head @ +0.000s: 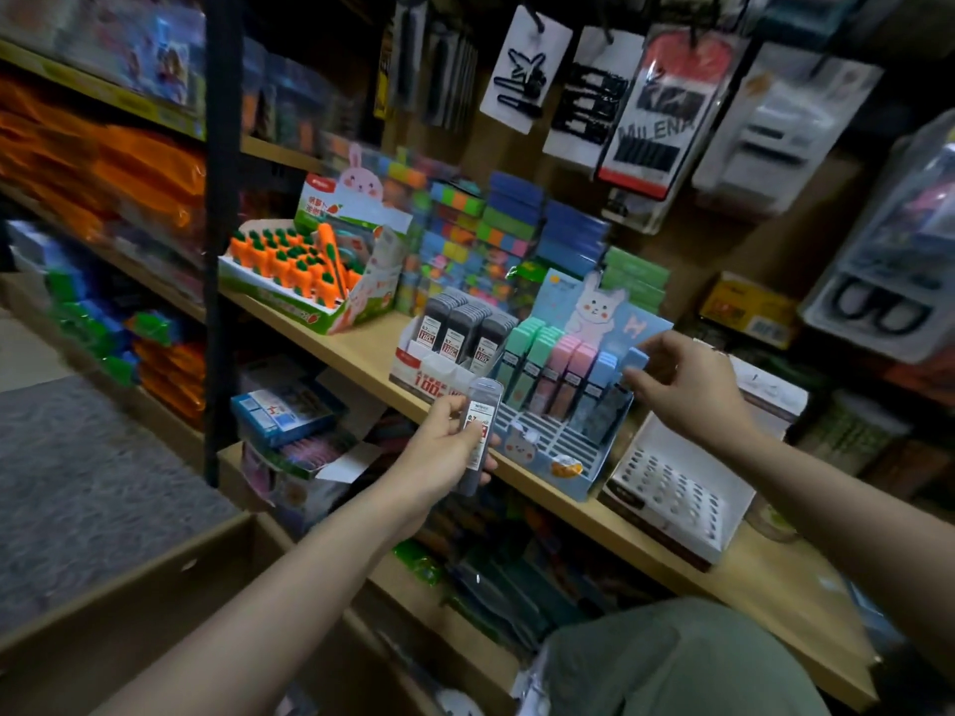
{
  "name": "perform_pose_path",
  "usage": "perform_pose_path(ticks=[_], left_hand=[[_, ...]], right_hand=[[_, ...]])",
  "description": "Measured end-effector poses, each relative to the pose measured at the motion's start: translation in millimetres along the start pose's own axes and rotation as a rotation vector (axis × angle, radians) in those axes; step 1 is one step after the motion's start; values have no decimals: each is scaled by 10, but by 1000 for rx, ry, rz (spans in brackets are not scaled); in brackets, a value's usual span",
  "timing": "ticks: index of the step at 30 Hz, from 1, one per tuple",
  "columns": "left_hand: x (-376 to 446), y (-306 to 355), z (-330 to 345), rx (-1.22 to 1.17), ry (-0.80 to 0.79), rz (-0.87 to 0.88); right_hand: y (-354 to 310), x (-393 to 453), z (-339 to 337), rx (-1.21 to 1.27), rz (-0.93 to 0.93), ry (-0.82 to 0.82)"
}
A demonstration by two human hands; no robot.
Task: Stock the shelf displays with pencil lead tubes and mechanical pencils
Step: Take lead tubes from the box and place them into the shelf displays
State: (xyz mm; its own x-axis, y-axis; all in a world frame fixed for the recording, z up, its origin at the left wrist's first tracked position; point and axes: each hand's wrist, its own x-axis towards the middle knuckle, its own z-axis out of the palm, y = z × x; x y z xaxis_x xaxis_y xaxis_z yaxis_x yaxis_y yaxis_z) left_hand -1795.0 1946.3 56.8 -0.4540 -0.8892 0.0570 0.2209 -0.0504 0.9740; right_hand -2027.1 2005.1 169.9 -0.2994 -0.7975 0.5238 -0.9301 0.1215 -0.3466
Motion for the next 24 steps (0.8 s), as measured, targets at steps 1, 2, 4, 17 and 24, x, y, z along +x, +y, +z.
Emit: perform_pose_path(ticks=[1,2,4,17,24], left_hand=[[14,4,10,-7,5,0],[26,10,16,-13,10,-1],[42,22,18,-22,11,-3],[68,1,1,-38,11,-8],[57,-34,-13,-29,13,15]], right_hand=[[5,15,45,0,2,3],[9,26,84,1,7,-1],[21,41,148,3,22,-17],[-21,46,366,-71,9,-25],[-58,-7,429,-157,-41,32]])
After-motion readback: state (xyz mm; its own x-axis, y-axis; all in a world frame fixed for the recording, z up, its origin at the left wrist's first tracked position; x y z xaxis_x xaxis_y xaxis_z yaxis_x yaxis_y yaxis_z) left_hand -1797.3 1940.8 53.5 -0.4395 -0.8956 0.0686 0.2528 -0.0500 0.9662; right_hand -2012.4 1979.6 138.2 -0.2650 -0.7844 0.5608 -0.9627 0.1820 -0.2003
